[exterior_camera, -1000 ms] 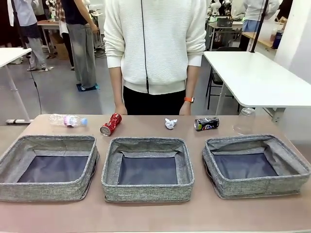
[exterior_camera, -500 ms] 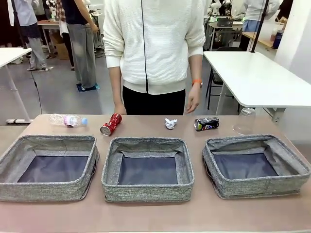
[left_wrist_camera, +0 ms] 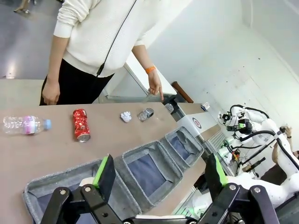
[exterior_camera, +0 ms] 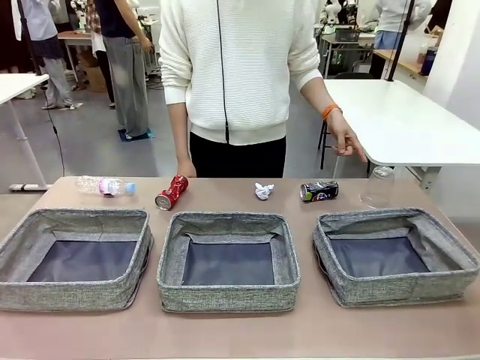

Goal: Sort the waste into the appropriate baskets.
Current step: Pick up the waste item pointed out by the person.

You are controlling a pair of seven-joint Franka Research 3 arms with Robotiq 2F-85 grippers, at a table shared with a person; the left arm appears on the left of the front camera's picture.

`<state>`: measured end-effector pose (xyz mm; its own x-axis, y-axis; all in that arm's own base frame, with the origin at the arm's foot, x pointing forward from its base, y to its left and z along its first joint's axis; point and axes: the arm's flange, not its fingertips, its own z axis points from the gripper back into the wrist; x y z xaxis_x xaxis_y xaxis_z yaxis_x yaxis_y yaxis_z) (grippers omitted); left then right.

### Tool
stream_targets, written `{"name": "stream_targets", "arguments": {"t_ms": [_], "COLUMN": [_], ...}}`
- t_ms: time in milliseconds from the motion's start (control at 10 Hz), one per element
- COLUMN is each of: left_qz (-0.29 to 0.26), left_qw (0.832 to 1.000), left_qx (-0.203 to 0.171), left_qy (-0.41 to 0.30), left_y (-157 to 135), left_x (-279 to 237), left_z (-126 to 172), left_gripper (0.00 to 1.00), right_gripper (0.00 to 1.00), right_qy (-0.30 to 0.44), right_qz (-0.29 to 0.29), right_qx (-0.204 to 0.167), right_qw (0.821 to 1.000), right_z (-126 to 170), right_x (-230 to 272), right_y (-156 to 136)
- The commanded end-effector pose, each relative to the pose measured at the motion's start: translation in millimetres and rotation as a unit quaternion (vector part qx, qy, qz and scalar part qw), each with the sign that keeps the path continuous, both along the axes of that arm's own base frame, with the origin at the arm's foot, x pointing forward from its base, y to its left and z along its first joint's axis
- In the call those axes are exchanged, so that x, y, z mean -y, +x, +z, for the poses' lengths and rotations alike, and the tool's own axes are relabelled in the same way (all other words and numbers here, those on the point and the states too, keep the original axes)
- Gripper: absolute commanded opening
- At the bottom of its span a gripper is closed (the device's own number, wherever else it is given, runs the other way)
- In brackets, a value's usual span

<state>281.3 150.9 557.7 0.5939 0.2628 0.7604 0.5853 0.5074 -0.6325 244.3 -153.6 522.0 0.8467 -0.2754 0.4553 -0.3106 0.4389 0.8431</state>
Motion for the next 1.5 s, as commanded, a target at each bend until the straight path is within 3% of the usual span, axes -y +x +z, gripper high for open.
{"name": "stream_targets", "arguments": {"t_ms": [0, 400, 500, 600, 800, 900, 1100, 1200, 1300, 1400], "left_qz": [-0.002, -0.002, -0.002, -0.002, -0.002, -0.002, -0.002, -0.002, -0.002, -0.002], "left_qw": [1.0, 1.0, 1.0, 1.0, 1.0, 1.0, 1.0, 1.0, 1.0, 1.0], "left_qx": [0.013, 0.013, 0.013, 0.013, 0.013, 0.013, 0.013, 0.013, 0.013, 0.013], "left_qy": [0.002, 0.002, 0.002, 0.002, 0.002, 0.002, 0.002, 0.002, 0.002, 0.002], "left_y": [2, 2, 2, 2, 2, 2, 2, 2, 2, 2], "left_x": [0, 0, 0, 0, 0, 0, 0, 0, 0, 0], "left_z": [3, 3, 3, 3, 3, 3, 3, 3, 3, 3], "left_gripper": [1.0, 1.0, 1.0, 1.0, 1.0, 1.0, 1.0, 1.0, 1.0, 1.0], "right_gripper": [1.0, 1.0, 1.0, 1.0, 1.0, 1.0, 1.0, 1.0, 1.0, 1.0], "right_qy": [0.001, 0.001, -0.001, -0.061, -0.186, -0.192, -0.295, -0.329, -0.314, -0.311], "right_qz": [0.004, 0.004, 0.0, 0.161, 0.29, 0.367, 0.421, 0.365, 0.316, 0.238], "right_qx": [0.016, 0.016, -0.001, 0.052, 0.166, 0.212, 0.269, 0.291, 0.318, 0.312], "right_qw": [1.0, 1.0, 1.0, 0.984, 0.924, 0.885, 0.814, 0.821, 0.837, 0.866], "right_z": [3, 3, -1, -21, -59, -68, -72, -66, -61, -60], "right_x": [1, 1, 0, -16, -77, -114, -157, -143, -109, -61], "right_y": [3, 3, -1, 49, 138, 166, 191, 192, 184, 177]}}
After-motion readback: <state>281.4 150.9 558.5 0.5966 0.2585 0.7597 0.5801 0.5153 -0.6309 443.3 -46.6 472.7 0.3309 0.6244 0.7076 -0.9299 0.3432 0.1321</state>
